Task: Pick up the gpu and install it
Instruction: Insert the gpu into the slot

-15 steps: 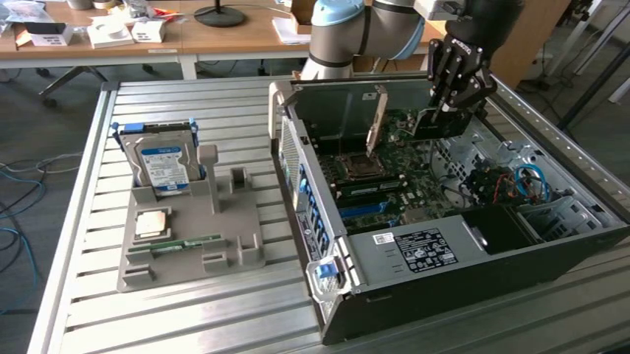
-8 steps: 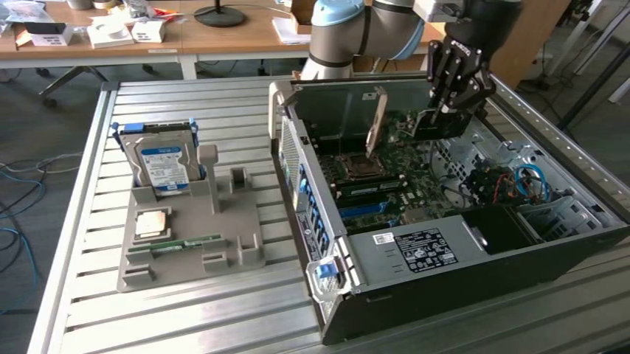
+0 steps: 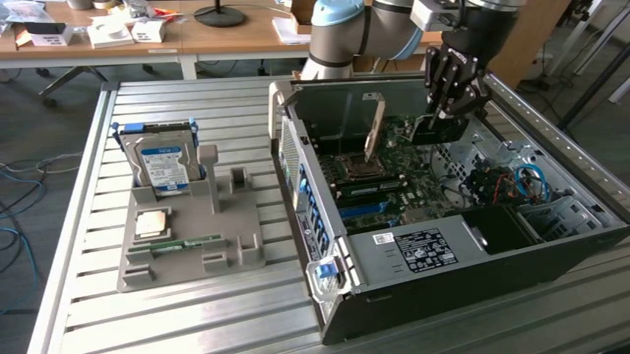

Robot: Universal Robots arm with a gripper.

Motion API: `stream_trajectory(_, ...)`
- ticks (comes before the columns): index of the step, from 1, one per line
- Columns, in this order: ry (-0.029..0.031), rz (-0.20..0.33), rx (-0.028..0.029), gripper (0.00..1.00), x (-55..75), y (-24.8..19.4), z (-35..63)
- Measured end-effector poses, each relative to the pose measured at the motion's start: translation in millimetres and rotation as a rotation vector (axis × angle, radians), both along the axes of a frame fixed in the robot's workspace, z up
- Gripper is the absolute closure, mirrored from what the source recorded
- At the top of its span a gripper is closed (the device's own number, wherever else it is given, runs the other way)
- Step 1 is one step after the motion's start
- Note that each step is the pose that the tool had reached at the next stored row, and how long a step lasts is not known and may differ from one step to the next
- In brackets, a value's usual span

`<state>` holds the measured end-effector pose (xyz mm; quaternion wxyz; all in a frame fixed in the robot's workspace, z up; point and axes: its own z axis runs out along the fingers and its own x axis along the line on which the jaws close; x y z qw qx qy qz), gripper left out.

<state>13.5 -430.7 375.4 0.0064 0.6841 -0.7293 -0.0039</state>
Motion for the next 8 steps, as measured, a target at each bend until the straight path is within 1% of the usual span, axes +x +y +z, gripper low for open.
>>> stream_trajectory(7,0.0,0.0,0.0,0.74,0.0,0.0,0.0)
stream_trajectory(8,-0.002,0.0,0.0004,0.74,-3.4,0.0,-0.5)
